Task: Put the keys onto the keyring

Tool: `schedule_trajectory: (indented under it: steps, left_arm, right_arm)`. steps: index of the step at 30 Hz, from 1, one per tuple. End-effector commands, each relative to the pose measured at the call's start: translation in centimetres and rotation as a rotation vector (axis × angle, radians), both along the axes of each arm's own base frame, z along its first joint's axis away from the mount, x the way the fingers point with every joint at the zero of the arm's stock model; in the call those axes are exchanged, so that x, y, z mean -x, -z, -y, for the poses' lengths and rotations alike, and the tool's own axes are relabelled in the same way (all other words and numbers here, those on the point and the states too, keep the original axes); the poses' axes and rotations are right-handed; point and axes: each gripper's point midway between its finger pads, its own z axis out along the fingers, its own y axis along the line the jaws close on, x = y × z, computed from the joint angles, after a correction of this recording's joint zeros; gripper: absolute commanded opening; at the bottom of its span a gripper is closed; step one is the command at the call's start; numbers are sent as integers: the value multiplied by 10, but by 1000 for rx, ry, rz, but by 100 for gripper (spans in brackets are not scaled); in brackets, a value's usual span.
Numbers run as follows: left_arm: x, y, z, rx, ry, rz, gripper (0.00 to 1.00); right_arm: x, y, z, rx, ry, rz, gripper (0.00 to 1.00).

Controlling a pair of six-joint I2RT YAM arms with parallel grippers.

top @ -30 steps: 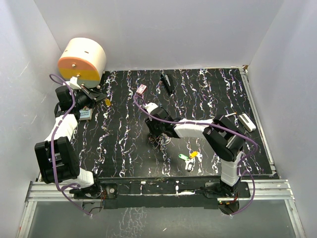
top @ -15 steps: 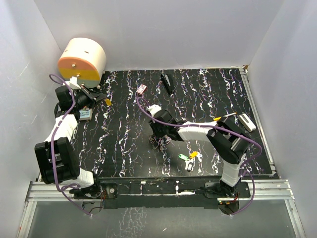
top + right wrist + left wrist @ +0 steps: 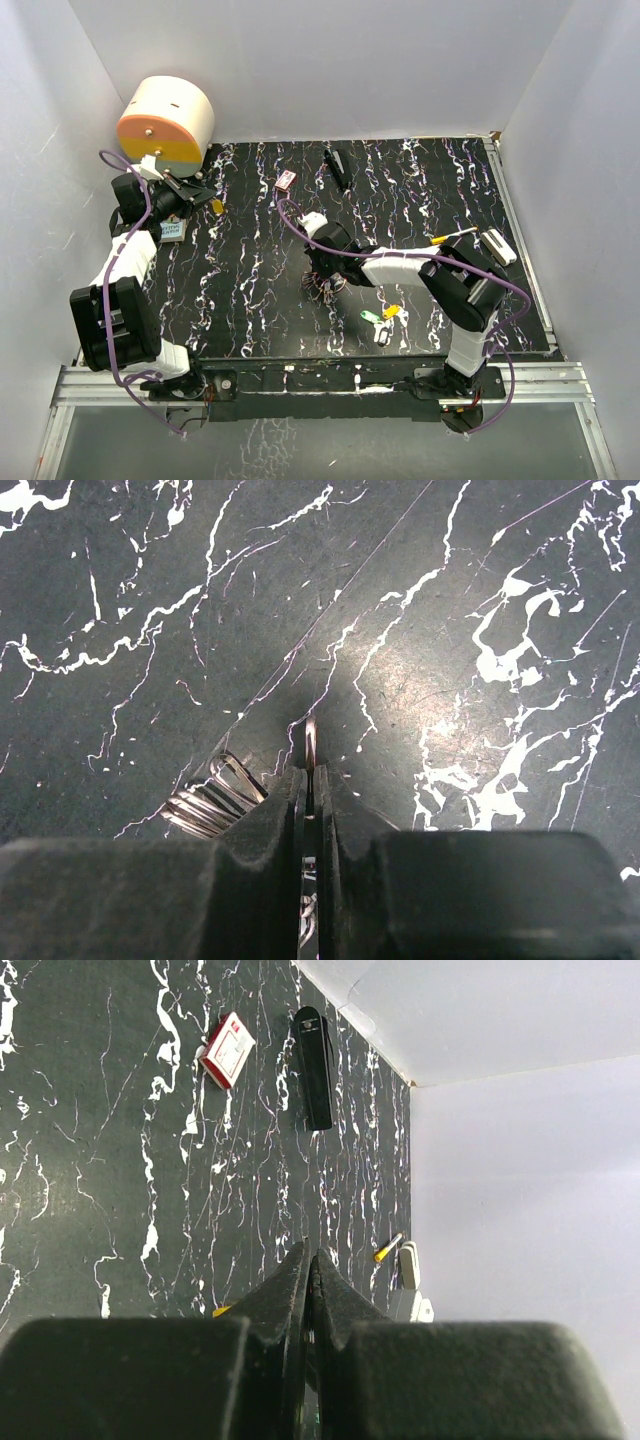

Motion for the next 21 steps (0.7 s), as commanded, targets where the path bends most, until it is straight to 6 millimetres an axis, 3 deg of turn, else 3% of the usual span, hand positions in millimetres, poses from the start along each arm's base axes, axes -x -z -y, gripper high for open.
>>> schedule_trajectory:
  steps: [1,8,12,15,16,21]
  left_arm:
    - [6,-23,1,10,7,63,0]
    - [8,-33,9,98,30,32,0]
    - [6,-64,22,178,63,44,0]
    - [4,-89,37,207,101,48,0]
    - [4,-93,42,214,109,35,0]
    - [-4,-102,63,207,106,-8,0]
  right_arm:
    - [21,22,12,46,-33,-68,8]
    - [17,19,17,46,5,-51,8]
    - [11,0,16,17,42,-13,8]
    - [6,-38,13,-55,39,65,8]
    - [5,-59,12,-99,38,110,8]
    - [3,-127,27,-221,73,289,8]
